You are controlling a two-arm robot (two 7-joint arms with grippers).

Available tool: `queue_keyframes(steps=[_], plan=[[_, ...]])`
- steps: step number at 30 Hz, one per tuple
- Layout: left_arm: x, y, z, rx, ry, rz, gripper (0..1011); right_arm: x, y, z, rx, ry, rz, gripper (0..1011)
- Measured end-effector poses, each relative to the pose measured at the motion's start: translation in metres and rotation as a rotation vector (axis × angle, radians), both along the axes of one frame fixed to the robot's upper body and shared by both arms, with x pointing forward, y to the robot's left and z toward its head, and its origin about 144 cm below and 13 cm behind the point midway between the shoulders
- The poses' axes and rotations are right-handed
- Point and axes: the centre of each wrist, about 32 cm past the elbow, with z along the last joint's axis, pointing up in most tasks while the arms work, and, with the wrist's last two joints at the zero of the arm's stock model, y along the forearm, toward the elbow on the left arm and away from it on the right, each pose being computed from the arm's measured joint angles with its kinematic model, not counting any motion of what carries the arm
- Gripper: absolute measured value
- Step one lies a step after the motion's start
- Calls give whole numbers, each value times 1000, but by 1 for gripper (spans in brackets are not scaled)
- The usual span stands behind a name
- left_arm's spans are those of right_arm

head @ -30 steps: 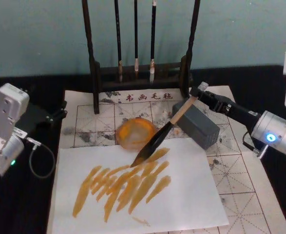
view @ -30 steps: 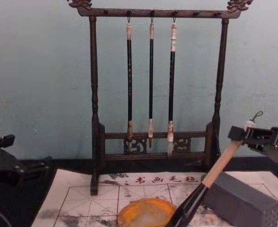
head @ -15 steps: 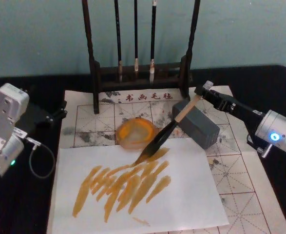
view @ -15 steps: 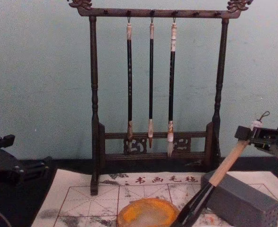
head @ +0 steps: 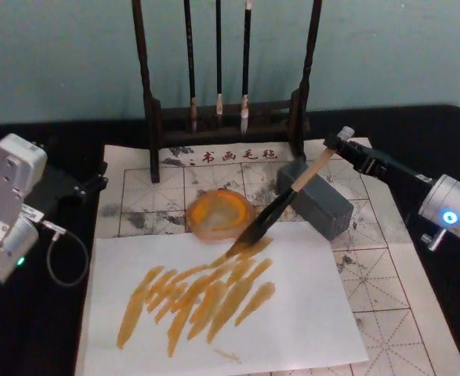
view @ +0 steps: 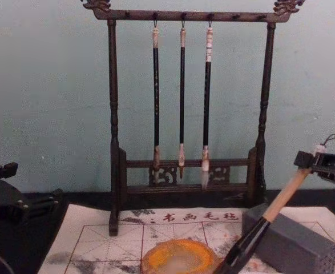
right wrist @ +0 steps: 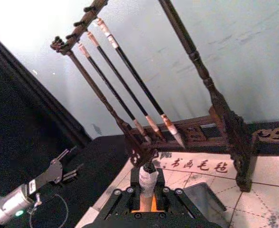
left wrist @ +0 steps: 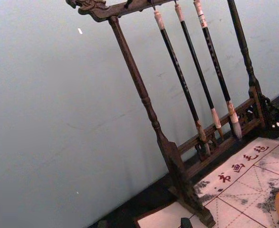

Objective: Pick up the brush from the inkstone, write on the paper, then place the brush back to its original position.

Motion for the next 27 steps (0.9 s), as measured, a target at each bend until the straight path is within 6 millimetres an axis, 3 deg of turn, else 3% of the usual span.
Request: queue_keyframes(steps=[27], plan=[[0,0,0,0,0,0,1001,-3,-9,10,89,0,-39,189]])
